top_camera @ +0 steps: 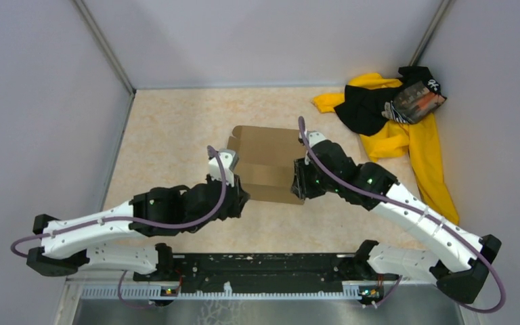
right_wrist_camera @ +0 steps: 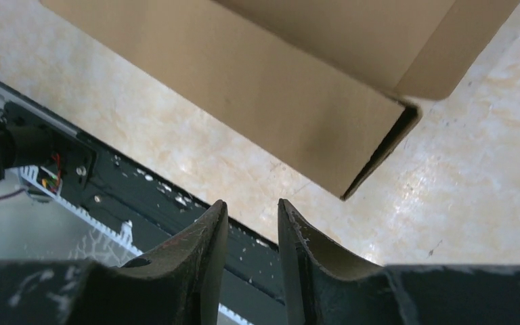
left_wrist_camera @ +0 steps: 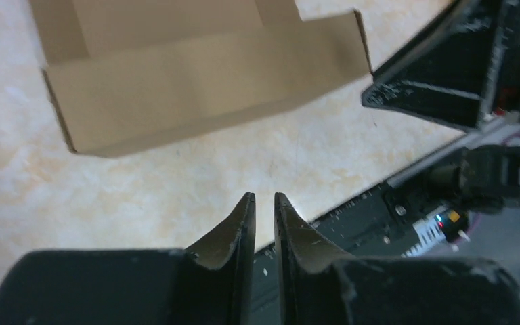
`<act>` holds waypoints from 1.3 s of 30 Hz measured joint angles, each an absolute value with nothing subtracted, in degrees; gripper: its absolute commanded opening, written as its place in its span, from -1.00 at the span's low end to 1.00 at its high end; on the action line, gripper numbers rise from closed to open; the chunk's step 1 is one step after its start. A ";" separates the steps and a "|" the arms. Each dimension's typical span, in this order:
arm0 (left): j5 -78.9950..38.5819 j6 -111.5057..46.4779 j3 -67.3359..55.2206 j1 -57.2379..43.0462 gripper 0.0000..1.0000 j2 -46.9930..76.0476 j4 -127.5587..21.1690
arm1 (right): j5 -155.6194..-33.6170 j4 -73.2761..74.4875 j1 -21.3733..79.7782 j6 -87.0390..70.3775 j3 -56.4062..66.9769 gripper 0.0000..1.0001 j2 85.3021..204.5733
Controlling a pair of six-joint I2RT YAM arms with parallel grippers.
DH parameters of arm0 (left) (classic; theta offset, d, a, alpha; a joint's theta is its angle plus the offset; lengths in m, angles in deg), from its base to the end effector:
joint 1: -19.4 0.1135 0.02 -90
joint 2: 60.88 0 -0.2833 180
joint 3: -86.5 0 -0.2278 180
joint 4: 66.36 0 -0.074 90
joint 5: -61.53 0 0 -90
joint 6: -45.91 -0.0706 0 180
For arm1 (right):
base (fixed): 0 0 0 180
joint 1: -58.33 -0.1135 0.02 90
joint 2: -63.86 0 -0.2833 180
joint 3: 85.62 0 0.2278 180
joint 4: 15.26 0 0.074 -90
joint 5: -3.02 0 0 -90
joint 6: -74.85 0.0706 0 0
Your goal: Fold the paper box
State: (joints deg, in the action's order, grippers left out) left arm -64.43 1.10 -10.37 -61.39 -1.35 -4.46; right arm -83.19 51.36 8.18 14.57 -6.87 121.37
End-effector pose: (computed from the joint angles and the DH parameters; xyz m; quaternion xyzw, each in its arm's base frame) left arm 0.0710 -0.1790 0.3676 0.1335 0.8562 -0.2433 0.4358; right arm 0.1200 0.1364 0.3322 -0.1516 0.9122 0.2201 0.3106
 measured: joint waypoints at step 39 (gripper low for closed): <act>-49.85 -24.85 -26.02 -33.06 -0.74 5.53 -34.34 | -74.38 40.61 12.55 14.07 -8.13 -0.19 128.52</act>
State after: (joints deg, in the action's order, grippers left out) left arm -49.85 -24.85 -26.02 -33.06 5.53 -34.34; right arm -74.38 40.61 12.55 14.07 -8.13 128.52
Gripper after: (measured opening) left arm 0.136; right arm 0.404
